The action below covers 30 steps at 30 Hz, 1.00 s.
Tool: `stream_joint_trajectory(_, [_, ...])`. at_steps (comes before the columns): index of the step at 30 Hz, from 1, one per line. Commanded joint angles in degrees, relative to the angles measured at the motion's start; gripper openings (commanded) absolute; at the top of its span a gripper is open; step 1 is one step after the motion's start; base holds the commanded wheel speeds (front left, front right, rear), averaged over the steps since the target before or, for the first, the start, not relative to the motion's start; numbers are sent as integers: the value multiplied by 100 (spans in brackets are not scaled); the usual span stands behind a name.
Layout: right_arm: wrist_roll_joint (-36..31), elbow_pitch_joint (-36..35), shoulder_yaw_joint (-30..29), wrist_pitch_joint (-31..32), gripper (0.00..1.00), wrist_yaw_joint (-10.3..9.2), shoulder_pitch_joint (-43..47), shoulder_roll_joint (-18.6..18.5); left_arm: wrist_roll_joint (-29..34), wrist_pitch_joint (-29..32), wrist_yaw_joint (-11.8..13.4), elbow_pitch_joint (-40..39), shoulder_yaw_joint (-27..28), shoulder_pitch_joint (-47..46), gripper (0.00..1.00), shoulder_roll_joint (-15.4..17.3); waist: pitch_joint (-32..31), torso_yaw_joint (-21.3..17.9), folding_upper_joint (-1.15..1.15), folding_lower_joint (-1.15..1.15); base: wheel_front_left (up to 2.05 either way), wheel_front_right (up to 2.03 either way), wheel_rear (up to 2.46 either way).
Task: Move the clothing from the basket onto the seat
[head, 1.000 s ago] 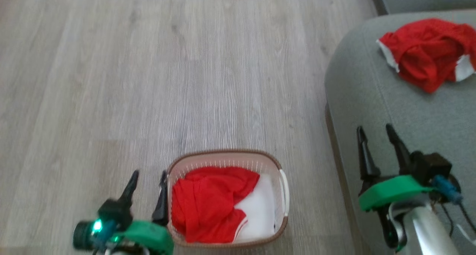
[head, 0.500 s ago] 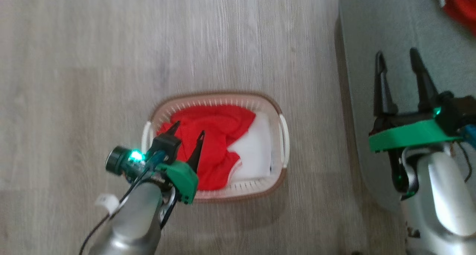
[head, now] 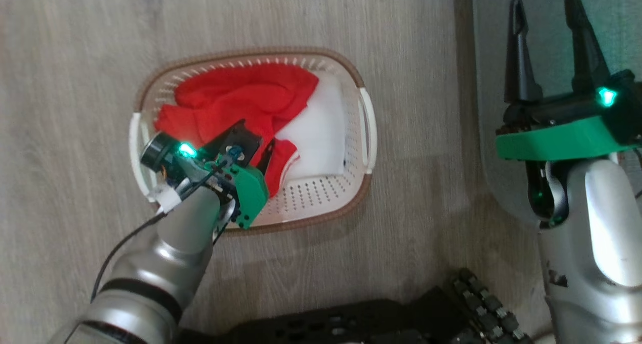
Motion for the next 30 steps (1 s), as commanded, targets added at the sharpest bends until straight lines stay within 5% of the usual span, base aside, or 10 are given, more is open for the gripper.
stream_joint_trajectory(1, [-3,-257,164,-52,100,-1,-11,18,5,5,10,78,-3,-43,100,63,393,-196,0,-1,0,0,0])
stream_joint_trajectory(27, [101,-1332,688,-52,100,-1,-357,18,-138,354,457,1085,-432,-1092,98,98,1323,-690,0,-1,0,0,0])
stream_joint_trajectory(28, [103,-1338,695,-52,100,-1,-355,18,-132,371,486,1092,-447,-1099,91,112,1322,-702,0,-1,0,0,0])
stream_joint_trajectory(30, [108,-1349,707,-52,100,-1,-347,18,-117,402,565,1104,-477,-1105,49,137,1313,-725,0,-1,0,0,0])
